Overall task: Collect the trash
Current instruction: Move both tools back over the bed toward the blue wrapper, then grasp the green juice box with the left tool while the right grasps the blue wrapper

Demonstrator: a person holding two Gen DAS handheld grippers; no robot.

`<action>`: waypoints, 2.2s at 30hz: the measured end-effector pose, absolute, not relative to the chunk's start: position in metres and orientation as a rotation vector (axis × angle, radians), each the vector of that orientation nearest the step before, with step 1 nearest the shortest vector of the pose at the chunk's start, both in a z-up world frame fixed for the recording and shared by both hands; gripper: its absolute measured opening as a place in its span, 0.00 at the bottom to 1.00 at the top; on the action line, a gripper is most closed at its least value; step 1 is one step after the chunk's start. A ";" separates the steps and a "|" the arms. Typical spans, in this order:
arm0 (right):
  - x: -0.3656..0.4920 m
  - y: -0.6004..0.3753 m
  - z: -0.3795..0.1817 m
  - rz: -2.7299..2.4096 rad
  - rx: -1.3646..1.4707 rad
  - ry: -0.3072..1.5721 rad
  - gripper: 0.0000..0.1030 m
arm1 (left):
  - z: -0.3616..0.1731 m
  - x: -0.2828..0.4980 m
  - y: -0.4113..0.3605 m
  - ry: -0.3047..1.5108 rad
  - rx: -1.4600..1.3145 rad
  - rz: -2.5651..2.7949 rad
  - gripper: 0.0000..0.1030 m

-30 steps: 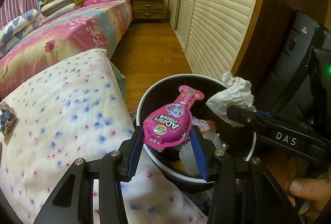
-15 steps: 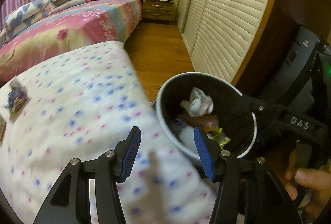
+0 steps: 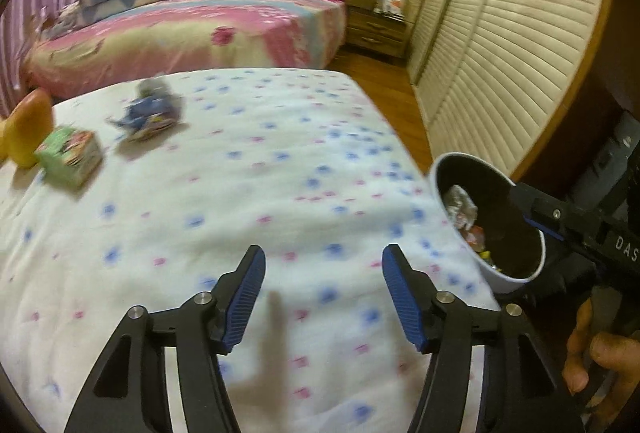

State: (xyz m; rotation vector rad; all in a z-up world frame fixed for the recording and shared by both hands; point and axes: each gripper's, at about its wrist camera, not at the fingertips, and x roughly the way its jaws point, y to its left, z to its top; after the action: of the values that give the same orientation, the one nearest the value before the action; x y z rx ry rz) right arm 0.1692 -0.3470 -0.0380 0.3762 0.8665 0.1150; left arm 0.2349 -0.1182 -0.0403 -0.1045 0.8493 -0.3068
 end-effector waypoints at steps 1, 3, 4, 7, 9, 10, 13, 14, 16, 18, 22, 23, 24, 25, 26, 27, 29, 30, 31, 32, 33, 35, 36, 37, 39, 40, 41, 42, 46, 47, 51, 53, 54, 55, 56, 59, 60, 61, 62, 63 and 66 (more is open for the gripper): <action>0.170 -0.341 -0.039 0.131 0.371 0.871 0.79 | -0.040 0.232 -0.110 0.850 -0.117 -0.292 0.64; 0.172 -0.328 -0.040 0.158 0.355 0.878 0.82 | -0.038 0.229 -0.096 0.844 -0.133 -0.268 0.65; 0.172 -0.324 -0.041 0.165 0.350 0.879 0.83 | -0.038 0.228 -0.091 0.842 -0.137 -0.258 0.65; 0.176 -0.308 -0.043 0.199 0.331 0.887 0.83 | -0.037 0.225 -0.073 0.836 -0.154 -0.217 0.66; 0.178 -0.299 -0.044 0.219 0.322 0.889 0.84 | -0.037 0.224 -0.061 0.831 -0.165 -0.187 0.66; 0.180 -0.294 -0.044 0.225 0.320 0.889 0.84 | -0.037 0.223 -0.054 0.829 -0.173 -0.172 0.66; 0.186 -0.281 -0.047 0.249 0.314 0.899 0.84 | -0.037 0.222 -0.035 0.825 -0.189 -0.125 0.69; 0.188 -0.276 -0.049 0.257 0.311 0.905 0.84 | -0.038 0.223 -0.030 0.825 -0.193 -0.112 0.70; 0.192 -0.268 -0.052 0.271 0.307 0.912 0.84 | -0.039 0.226 -0.019 0.828 -0.203 -0.084 0.70; 0.197 -0.261 -0.054 0.285 0.298 0.916 0.84 | -0.039 0.228 -0.009 0.827 -0.217 -0.056 0.70; 0.208 -0.247 -0.058 0.311 0.294 0.930 0.84 | -0.039 0.234 0.005 0.817 -0.226 -0.001 0.70; 0.211 -0.243 -0.059 0.317 0.293 0.934 0.84 | -0.040 0.236 0.008 0.817 -0.226 0.009 0.70; 0.213 -0.240 -0.060 0.325 0.292 0.935 0.84 | -0.040 0.238 0.010 0.818 -0.225 0.016 0.70; 0.217 -0.235 -0.061 0.335 0.289 0.937 0.84 | -0.041 0.242 0.013 0.818 -0.225 0.025 0.70; 0.220 -0.231 -0.061 0.340 0.287 0.939 0.84 | -0.041 0.244 0.015 0.819 -0.229 0.034 0.70; 0.224 -0.227 -0.062 0.350 0.284 0.942 0.84 | -0.042 0.248 0.018 0.820 -0.235 0.041 0.70; 0.230 -0.218 -0.063 0.368 0.275 0.947 0.84 | -0.044 0.257 0.023 0.820 -0.242 0.049 0.70; 0.235 -0.213 -0.064 0.379 0.267 0.950 0.84 | -0.044 0.262 0.025 0.821 -0.245 0.057 0.70; 0.238 -0.210 -0.064 0.387 0.264 0.951 0.84 | -0.045 0.266 0.027 0.822 -0.246 0.061 0.70; 0.243 -0.204 -0.065 0.400 0.260 0.953 0.84 | -0.047 0.271 0.030 0.823 -0.246 0.065 0.70; 0.246 -0.201 -0.066 0.406 0.257 0.954 0.84 | -0.048 0.278 0.032 0.825 -0.249 0.074 0.70; 0.255 -0.195 -0.068 0.422 0.253 0.958 0.84 | -0.050 0.290 0.036 0.829 -0.253 0.078 0.70; 0.259 -0.192 -0.069 0.426 0.251 0.960 0.84 | -0.052 0.296 0.037 0.831 -0.254 0.086 0.70; 0.264 -0.189 -0.070 0.430 0.251 0.964 0.84 | -0.053 0.304 0.039 0.833 -0.255 0.095 0.70; 0.271 -0.185 -0.072 0.439 0.255 0.968 0.84 | -0.054 0.316 0.042 0.837 -0.255 0.108 0.70; 0.274 -0.183 -0.072 0.442 0.256 0.968 0.84 | -0.055 0.323 0.043 0.835 -0.253 0.115 0.70; 0.277 -0.181 -0.072 0.446 0.257 0.968 0.84 | -0.055 0.330 0.044 0.834 -0.245 0.130 0.70; 0.280 -0.179 -0.072 0.450 0.256 0.967 0.84 | -0.056 0.336 0.047 0.836 -0.236 0.146 0.70; 0.289 -0.172 -0.073 0.463 0.259 0.970 0.84 | -0.063 0.346 0.058 0.850 -0.240 0.176 0.70; 0.291 -0.170 -0.074 0.467 0.258 0.971 0.84 | -0.063 0.344 0.061 0.851 -0.242 0.183 0.70; 0.299 -0.159 -0.077 0.490 0.249 0.976 0.84 | -0.065 0.329 0.077 0.848 -0.221 0.228 0.70; 0.304 -0.150 -0.078 0.507 0.238 0.978 0.84 | -0.067 0.320 0.088 0.852 -0.226 0.238 0.70; 0.307 -0.144 -0.079 0.517 0.231 0.976 0.84 | -0.068 0.316 0.091 0.855 -0.233 0.231 0.70; 0.309 -0.139 -0.080 0.525 0.224 0.972 0.84 | -0.069 0.314 0.092 0.861 -0.239 0.215 0.70; 0.311 -0.135 -0.081 0.531 0.219 0.969 0.84 | -0.069 0.313 0.091 0.862 -0.246 0.198 0.70; 0.322 -0.121 -0.087 0.546 0.205 0.971 0.83 | -0.065 0.316 0.082 0.850 -0.260 0.149 0.70; 0.326 -0.118 -0.089 0.549 0.207 0.975 0.82 | -0.064 0.317 0.077 0.847 -0.258 0.136 0.70; 0.330 -0.115 -0.090 0.552 0.208 0.977 0.79 | -0.062 0.318 0.075 0.843 -0.256 0.127 0.70; 0.334 -0.113 -0.091 0.554 0.204 0.977 0.77 | -0.061 0.320 0.071 0.836 -0.250 0.121 0.70; 0.338 -0.110 -0.092 0.556 0.196 0.978 0.75 | -0.060 0.324 0.067 0.828 -0.243 0.122 0.71; 0.350 -0.104 -0.093 0.559 0.183 0.973 0.73 | -0.062 0.337 0.060 0.820 -0.234 0.145 0.74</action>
State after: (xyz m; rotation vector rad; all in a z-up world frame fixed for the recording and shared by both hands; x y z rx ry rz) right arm 0.3496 -0.1044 -0.0933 0.1826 0.9731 0.5588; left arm 0.3372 0.0598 -0.0622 -0.2337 0.8201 0.1450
